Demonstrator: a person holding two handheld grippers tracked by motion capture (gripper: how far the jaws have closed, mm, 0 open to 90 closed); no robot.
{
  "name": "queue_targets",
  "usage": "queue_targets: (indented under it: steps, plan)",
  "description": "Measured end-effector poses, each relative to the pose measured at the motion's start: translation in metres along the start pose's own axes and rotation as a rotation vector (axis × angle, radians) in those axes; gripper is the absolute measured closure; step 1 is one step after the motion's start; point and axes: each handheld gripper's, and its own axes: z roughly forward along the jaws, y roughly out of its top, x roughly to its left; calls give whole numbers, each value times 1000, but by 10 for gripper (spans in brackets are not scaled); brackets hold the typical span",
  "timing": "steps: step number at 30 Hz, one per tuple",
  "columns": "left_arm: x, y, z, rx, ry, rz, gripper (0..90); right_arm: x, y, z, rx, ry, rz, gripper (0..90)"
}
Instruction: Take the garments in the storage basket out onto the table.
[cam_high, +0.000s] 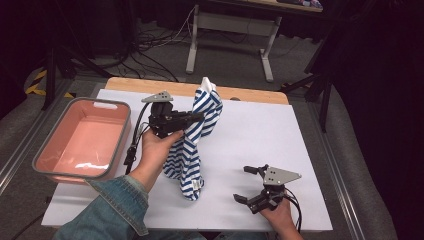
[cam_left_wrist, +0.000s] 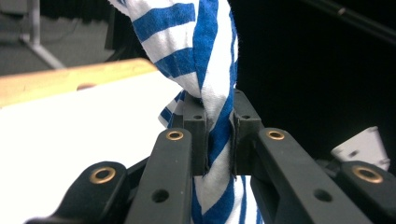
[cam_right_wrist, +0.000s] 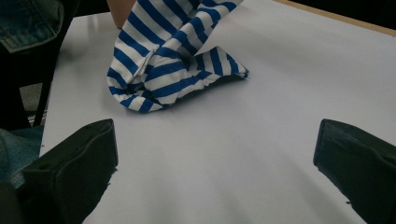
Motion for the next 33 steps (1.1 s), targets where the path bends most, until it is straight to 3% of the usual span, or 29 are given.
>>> queue_targets:
  steps: [11, 17, 19, 21, 22, 24, 25, 30, 33]
  plan:
    - [32, -26, 23, 156, 36, -80, 803, -2, 1, 2, 11, -3, 9, 0]
    - [43, -35, 37, 264, 92, -110, 782, -5, 2, 1, 6, -5, 46, 0]
    - [46, -37, 40, 289, 121, -108, 700, -6, 2, 0, -1, -5, 60, 0]
    - [48, -38, 42, 306, 137, -105, 534, -5, 2, 0, 0, -8, 66, 0]
    - [51, -39, 42, 321, 171, -102, 463, -5, 2, 0, 2, -9, 69, 0]
    - [53, -39, 40, 310, 182, -109, 331, -5, 3, -1, 5, -11, 72, 0]
    - [53, -39, 40, 310, 182, -109, 317, -5, 3, -1, 5, -11, 72, 0]
    - [46, -32, 30, 272, 199, -53, 263, -4, 2, -2, 10, -15, 77, 0]
    - [36, -27, 25, 271, 199, 21, 277, -3, 2, -1, 14, -19, 77, 0]
